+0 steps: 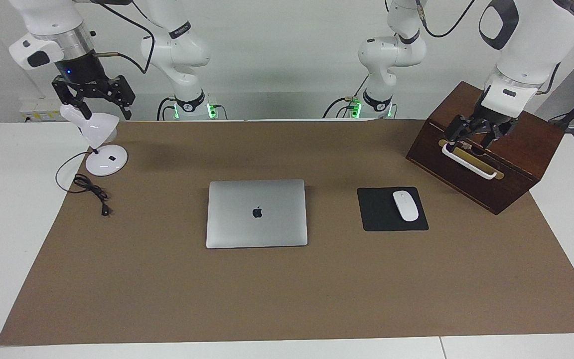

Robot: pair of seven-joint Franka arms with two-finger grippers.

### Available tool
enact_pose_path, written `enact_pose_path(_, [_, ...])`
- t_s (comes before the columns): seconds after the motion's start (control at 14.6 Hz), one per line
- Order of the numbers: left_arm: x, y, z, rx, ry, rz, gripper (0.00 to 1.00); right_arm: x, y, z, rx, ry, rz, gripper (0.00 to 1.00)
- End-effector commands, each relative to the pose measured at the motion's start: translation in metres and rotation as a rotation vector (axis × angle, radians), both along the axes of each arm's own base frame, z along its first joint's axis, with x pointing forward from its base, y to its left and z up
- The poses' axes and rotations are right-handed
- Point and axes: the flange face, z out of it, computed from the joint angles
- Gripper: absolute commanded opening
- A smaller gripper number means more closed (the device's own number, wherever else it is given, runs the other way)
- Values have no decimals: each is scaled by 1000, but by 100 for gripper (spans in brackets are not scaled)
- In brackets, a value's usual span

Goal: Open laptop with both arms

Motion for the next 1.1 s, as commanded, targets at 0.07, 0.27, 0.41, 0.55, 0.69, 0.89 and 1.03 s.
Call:
enact_pose_path(0.07, [-5,-2,2,12,-28,11,90,8,-19,-19,27,-81,-3,100])
enact_pose_path(0.27, [-3,-2,0,10,-43,8,3,21,-30,-51,148,-147,-67,100])
enact_pose_path(0.41, [-1,0,1,8,-62,11,0,32,-26,-73,269,-162,-124,100])
enact_pose_path(0.55, [1,1,-3,7,-82,13,0,41,-24,-87,357,-175,-193,100])
enact_pose_path(0.69, [3,4,-6,5,-108,14,0,45,-15,-96,437,-167,-300,100])
enact_pose_path(0.89, [4,3,-19,2,-180,8,0,36,24,-122,573,-117,-482,100])
enact_pose_path(1.03, [1,-2,-30,-20,-240,5,0,21,48,-149,644,-131,-553,100])
